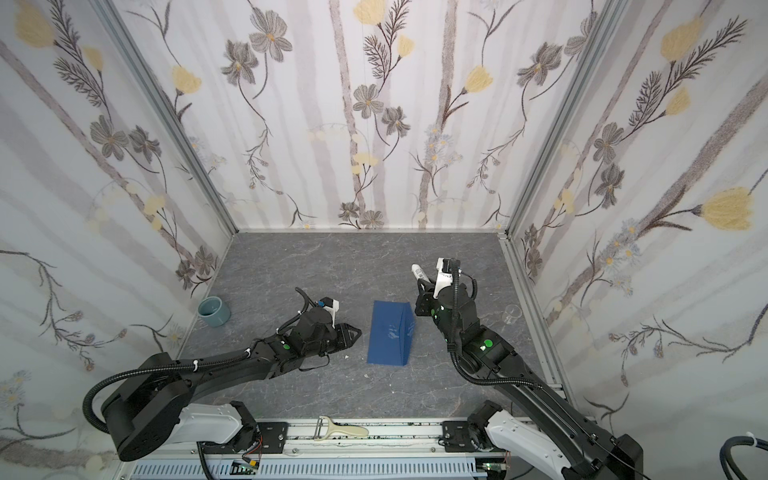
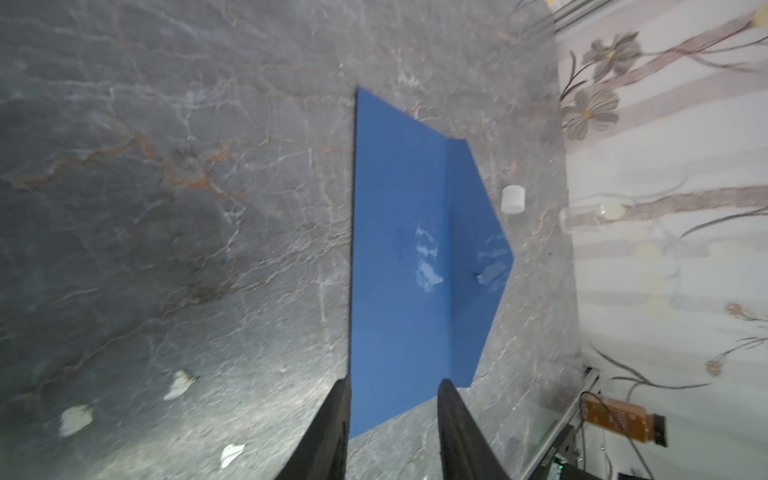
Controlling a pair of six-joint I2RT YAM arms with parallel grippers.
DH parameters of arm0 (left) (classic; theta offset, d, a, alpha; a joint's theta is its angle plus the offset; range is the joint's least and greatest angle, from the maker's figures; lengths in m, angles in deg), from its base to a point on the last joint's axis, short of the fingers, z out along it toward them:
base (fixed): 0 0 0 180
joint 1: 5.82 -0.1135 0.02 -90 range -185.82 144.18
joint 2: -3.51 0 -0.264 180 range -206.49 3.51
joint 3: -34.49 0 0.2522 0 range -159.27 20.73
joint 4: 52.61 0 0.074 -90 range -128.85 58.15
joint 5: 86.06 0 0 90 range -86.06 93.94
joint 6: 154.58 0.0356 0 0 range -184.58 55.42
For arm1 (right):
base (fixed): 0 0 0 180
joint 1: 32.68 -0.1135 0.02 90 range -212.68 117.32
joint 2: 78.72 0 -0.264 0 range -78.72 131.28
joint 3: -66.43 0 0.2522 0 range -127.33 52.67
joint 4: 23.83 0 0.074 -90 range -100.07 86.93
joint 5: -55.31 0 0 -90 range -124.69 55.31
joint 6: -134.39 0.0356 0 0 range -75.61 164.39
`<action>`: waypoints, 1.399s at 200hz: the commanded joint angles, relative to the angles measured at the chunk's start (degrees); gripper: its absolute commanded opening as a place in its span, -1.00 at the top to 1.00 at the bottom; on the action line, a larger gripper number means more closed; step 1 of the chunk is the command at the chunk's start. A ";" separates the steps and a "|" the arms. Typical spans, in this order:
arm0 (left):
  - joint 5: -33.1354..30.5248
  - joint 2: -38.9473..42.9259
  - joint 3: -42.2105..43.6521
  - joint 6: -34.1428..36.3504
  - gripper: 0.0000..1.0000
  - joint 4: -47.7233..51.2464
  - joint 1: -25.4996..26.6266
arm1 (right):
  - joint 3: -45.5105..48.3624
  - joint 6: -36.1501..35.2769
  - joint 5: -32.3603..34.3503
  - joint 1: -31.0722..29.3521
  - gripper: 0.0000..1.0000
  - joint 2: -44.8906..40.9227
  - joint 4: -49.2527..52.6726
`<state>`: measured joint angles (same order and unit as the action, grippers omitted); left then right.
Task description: Place the letter into the envelope and seal it
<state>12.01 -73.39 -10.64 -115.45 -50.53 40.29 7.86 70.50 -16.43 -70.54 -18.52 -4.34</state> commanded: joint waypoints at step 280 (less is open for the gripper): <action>0.02 -6.34 -3.90 -6.13 0.33 1.31 5.37 | 5.18 1.80 -12.74 0.59 1.00 -1.90 7.52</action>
<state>14.79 -83.62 -14.84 -123.49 -53.13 48.60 13.71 71.13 -26.94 -69.89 -21.77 -1.71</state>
